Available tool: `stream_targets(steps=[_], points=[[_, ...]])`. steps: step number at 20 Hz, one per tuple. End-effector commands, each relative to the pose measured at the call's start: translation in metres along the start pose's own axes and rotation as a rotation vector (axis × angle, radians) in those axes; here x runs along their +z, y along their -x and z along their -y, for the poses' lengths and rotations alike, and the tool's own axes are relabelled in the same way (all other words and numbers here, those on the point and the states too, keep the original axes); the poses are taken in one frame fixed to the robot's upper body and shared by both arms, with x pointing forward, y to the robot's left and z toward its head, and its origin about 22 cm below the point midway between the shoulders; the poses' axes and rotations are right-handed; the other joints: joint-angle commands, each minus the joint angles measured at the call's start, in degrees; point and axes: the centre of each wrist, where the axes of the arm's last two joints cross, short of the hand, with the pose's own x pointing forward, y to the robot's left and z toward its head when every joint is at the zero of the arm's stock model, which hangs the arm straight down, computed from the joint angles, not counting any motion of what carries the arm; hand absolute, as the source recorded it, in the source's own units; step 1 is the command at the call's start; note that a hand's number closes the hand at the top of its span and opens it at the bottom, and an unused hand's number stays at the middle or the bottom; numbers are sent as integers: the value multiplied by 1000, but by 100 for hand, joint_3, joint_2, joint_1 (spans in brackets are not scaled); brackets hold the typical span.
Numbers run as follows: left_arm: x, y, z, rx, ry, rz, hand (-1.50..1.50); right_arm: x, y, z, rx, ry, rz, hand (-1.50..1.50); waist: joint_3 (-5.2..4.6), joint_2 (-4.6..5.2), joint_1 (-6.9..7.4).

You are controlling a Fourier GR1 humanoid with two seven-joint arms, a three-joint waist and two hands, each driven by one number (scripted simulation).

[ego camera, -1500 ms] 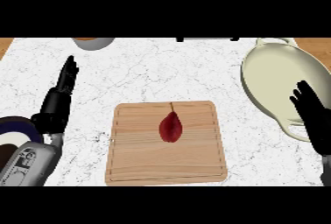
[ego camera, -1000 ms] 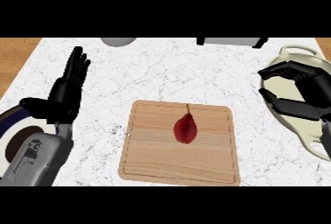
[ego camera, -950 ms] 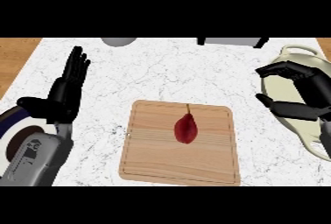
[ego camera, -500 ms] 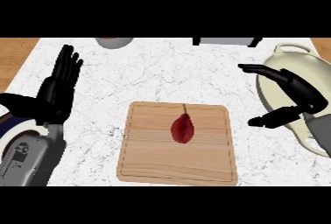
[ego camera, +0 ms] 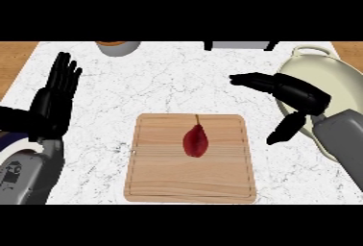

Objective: Pick the pear from the cutting board and place it in the pot

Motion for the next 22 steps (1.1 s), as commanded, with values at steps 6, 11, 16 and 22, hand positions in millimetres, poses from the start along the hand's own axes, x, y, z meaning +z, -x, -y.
stream_targets(steps=[6, 11, 16, 22], points=[[-1, 7, 1, -3, -18, -21, 0, -50, -43, -25, 62, -154, -106, -150, 1, -8, -75], [-1, -3, -6, 5, -9, -8, 0, -56, -28, -66, 44, -210, -175, -150, 3, 5, -48], [-10, -10, -2, 7, -2, -10, 0, -69, -38, -90, 45, -224, -161, -150, 3, 4, -63], [19, 2, -10, 2, 5, 0, 0, -81, -47, -78, 39, -180, -100, -150, 2, -6, -46]])
